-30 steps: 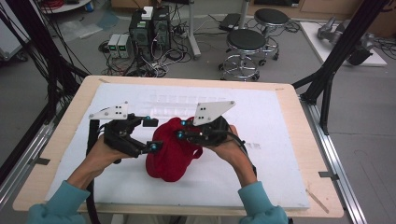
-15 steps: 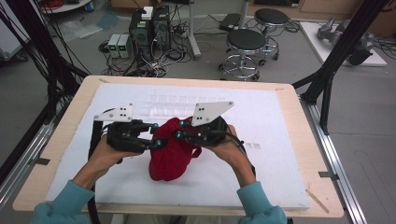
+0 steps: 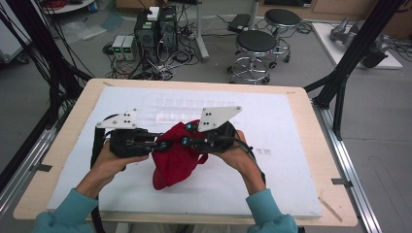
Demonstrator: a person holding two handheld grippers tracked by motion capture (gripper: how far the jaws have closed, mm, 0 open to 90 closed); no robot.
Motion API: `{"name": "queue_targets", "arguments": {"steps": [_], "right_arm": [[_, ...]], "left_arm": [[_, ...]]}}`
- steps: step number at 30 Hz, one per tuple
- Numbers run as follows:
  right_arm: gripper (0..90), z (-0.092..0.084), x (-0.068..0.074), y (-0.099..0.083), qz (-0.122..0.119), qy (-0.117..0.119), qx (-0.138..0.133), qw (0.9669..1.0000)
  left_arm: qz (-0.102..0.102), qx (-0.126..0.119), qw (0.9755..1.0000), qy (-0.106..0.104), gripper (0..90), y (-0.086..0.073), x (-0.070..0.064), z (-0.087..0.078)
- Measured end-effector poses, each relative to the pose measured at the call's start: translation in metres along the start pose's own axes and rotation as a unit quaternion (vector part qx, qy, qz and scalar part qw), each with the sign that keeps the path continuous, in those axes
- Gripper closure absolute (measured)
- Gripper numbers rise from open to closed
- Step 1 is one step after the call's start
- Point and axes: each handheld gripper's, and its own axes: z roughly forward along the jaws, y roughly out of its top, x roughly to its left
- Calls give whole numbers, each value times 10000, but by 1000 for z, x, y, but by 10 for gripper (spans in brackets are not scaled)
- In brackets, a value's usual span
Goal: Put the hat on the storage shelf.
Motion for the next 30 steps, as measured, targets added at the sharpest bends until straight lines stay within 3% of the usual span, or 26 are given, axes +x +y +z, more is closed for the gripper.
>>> {"name": "queue_targets", "arguments": {"steps": [4,6,10,16,21,25,28,30], "right_arm": [[382,0,0,-1,88,-221,-26,9997],[204,-2,0,-1,209,-450,-121,9987],[119,-6,0,0,275,-649,-314,9970],[119,-9,1,-2,375,-660,-272,9967],[119,-9,4,-5,472,-665,-262,9963],[118,-10,7,-8,655,-603,-255,9957],[117,-12,11,-10,792,-649,-211,9945],[118,-15,14,-11,868,-681,-333,9933]], "left_arm": [[-15,40,9999,113,843,0,1,-1],[7,82,9998,181,843,-1,1,-2],[-7,112,9996,241,843,-2,1,-1],[-70,54,9994,344,843,-2,2,-2],[-214,-80,9977,642,843,-1,5,-5],[-286,-162,9953,906,844,1,8,-7],[-390,-275,9920,1165,844,4,11,-8],[-482,-339,9891,1348,844,7,13,-8]]}}
